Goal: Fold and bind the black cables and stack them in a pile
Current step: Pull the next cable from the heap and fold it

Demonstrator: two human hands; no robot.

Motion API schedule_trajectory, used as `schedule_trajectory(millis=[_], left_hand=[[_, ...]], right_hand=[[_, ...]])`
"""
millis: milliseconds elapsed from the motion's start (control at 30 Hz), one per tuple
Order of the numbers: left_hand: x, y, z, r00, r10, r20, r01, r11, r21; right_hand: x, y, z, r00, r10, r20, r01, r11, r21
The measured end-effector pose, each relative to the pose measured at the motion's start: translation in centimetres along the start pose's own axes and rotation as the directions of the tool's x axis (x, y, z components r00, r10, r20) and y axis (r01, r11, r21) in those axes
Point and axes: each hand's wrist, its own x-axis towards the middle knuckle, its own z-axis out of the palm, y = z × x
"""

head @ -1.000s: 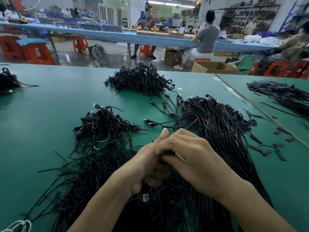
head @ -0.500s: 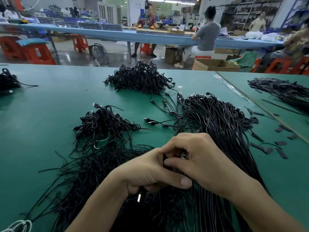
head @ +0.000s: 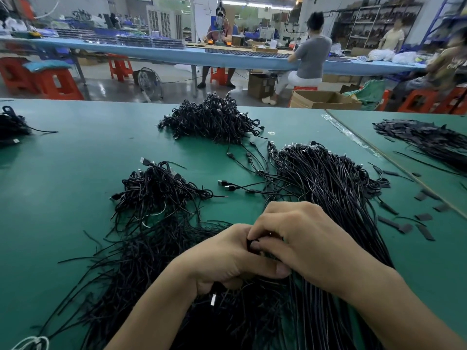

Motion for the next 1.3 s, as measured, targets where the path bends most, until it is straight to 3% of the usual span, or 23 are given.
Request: schedule_trajectory(millis=[233,300,433,533,633,767,867,967,1133,1233,1300], left_hand=[[-0.3,0.1,0.0,1.0,-0.02,-0.007,0.019,0.995,-0.094],[0.0,0.1,0.0,0.999,-0.037,-0.027,0.029,0.971,-0.239],[0.4,0.2,-0.2,0.999,-0.029,0.041,0.048,0.817,-0.574],[0.2,0.0,-0.3,0.998,0.051,0.04,-0.016,0.794,-0.608],[0.2,-0.4,-0.4,0.995,0.077,-0.07,-0.101,0.867,-0.487],[0.6,-0.9,-0.3,0.923,0.1,-0.372,-0.118,0.993,-0.024],[0.7,-1.0,-0.5,0.763,0.267,-0.589,-0.071,0.94,0.334],[0.6,-1.2,-0.6,0.698,0.387,-0.602,-0.139,0.899,0.416],[0.6,-1.0,-0.3,0.712,0.351,-0.608,-0.208,0.933,0.295],[0.5,-0.4,-0.4,0.758,0.209,-0.618,-0.272,0.962,-0.009],[0.4,0.1,-0.3,0.799,0.131,-0.587,-0.309,0.927,-0.213]], right_hand=[[0.2,0.1,-0.2,0.994,-0.108,0.012,0.109,0.982,-0.157],[0.0,0.5,-0.4,0.993,-0.111,-0.04,0.104,0.985,-0.137],[-0.3,1.0,-0.3,0.97,-0.093,-0.223,0.077,0.994,-0.081],[-0.4,1.1,0.2,0.944,-0.071,-0.323,0.069,0.997,-0.018],[-0.2,1.2,0.6,0.929,-0.017,-0.37,0.051,0.995,0.082],[0.2,1.1,1.4,0.899,0.07,-0.433,0.005,0.986,0.169],[0.4,1.1,2.2,0.869,0.227,-0.44,-0.05,0.924,0.378],[0.4,1.1,2.7,0.873,0.323,-0.366,-0.05,0.805,0.592],[0.6,1.2,3.4,0.88,0.397,-0.26,-0.052,0.625,0.779],[0.5,1.3,4.0,0.894,0.397,-0.207,-0.063,0.569,0.82],[0.5,1.5,4.3,0.901,0.392,-0.184,-0.079,0.567,0.82]])
